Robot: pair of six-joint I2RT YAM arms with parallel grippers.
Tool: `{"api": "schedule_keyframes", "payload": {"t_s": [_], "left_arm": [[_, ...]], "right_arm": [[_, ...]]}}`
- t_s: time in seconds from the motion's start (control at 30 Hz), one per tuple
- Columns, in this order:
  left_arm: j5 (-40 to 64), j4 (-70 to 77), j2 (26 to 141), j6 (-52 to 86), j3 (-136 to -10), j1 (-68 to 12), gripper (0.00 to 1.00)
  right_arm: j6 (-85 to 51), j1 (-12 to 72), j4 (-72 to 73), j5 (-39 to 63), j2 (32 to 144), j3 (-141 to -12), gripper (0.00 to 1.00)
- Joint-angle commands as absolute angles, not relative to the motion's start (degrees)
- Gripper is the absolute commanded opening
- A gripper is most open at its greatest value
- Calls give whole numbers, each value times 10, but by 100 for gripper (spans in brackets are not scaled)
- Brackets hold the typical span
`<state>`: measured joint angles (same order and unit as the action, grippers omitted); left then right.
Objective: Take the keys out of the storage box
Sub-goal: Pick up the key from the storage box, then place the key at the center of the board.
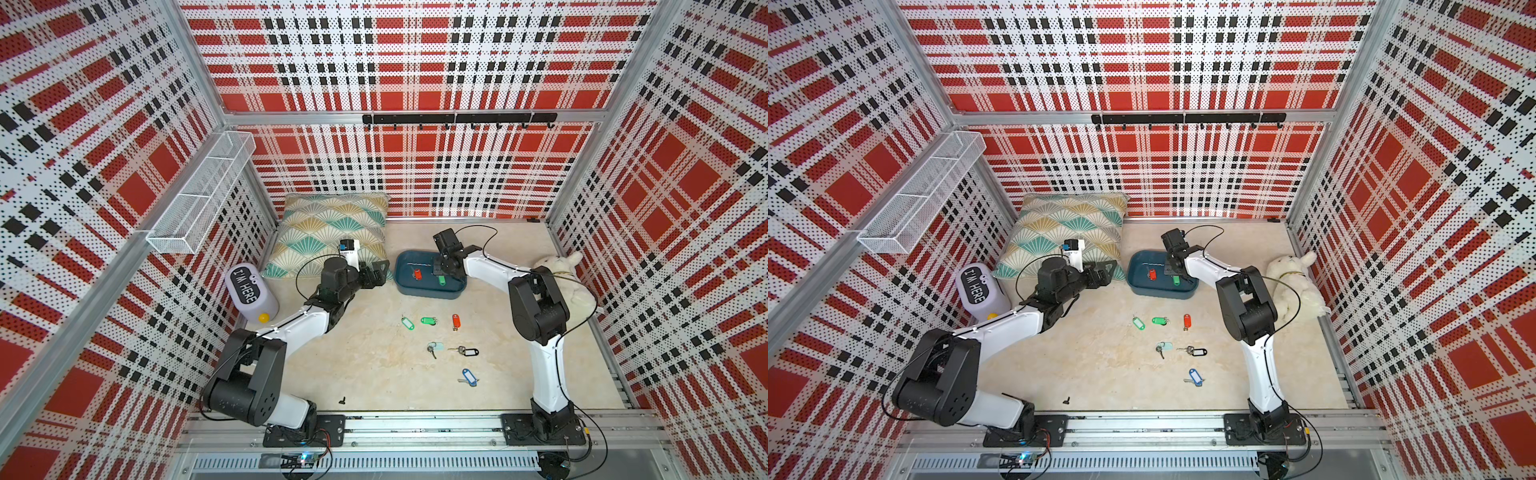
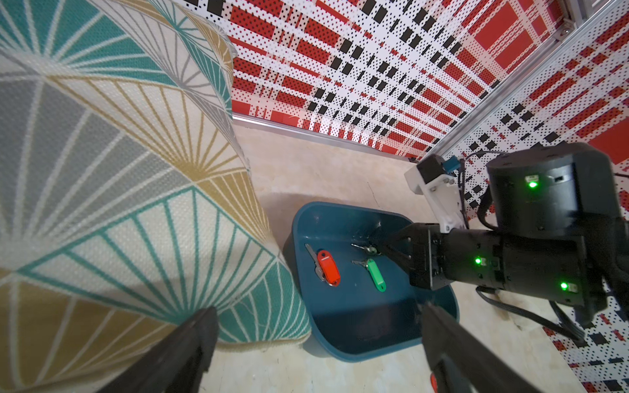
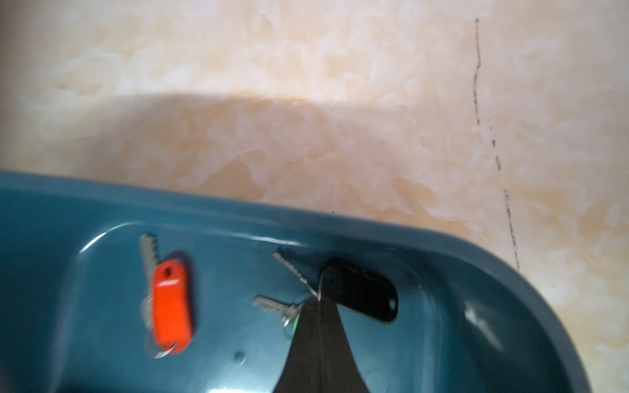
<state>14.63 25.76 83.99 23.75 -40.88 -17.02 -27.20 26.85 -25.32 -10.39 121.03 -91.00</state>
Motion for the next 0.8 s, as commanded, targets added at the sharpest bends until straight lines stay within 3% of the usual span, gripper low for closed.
{"api": "schedule_keyframes", "payload": {"t_s": [0.0,0.43,0.77], "left_arm": [[152,278,840,236,-429,-177,99],[139,286,830,237,-427,-200,99],[114,291,810,257,-414,-207,99]], "right_arm": [[-244,268,-213,-62,1138,-890,0],[-170,304,-171,31,952,-773,0],[-140,425,-226,148,766,-585,0]]}}
